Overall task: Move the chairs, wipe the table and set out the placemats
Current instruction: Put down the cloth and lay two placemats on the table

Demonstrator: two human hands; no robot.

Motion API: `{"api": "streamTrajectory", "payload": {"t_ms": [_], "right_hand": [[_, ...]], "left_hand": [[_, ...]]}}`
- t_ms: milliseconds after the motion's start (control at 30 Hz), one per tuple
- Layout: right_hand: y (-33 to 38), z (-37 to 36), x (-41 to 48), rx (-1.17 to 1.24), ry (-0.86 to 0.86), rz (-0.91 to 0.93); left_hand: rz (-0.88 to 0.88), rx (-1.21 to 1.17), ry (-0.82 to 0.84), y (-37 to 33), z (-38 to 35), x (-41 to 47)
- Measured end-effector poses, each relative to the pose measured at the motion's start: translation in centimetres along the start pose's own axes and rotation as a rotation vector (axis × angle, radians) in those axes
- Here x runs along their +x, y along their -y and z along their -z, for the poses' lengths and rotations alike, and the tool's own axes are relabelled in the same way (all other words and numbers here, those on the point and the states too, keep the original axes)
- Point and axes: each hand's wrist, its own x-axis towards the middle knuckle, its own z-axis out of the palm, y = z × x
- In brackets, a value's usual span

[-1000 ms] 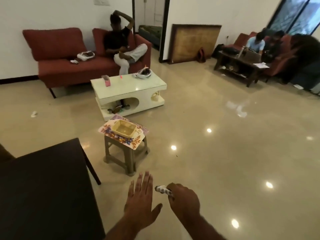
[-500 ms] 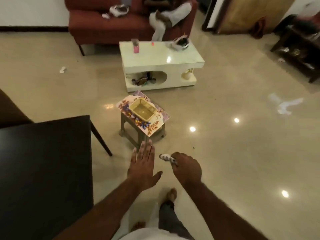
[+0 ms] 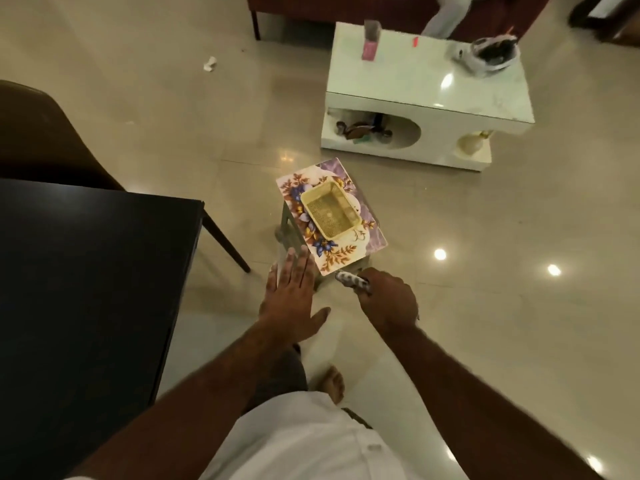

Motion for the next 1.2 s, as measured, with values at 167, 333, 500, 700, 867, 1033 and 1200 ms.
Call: {"api": "streamTrajectory", "payload": {"t_ms": [167, 333, 500, 700, 867, 1033, 1200], "right_hand": [[0.7, -1.1, 8.9, -0.036, 0.102, 0.023], [2.4, -1.3, 17.2, 0.023, 0.181, -0.037], [2.7, -2.7, 26.8, 0.015, 0.254, -0.018], [2.6, -7.4, 37.1, -0.021, 0.335, 0.143], [2.6, -12.6, 41.7, -0.106, 0.339, 0.466], [-3.1, -17.6, 39.0, -0.406, 0.406, 0.713], [-6.3, -16.1, 36.3, -0.453, 0.481, 0.621]], "left_hand": [[0.058, -0.072, 0.066, 2.1, -0.2, 7.5], [0.076, -0.141, 0.123, 5.2, 1.5, 14.8], [0.1, -0.146, 0.171, 7.4, 2.8, 21.0], [0.264, -0.22, 0.192, 8.6, 0.7, 24.2], [0.457, -0.286, 0.161, 7.8, -2.8, 24.1], [0.553, -0.304, 0.176, 5.8, -5.6, 23.1], [0.571, -0.351, 0.21, 3.0, -6.9, 24.6]]}}
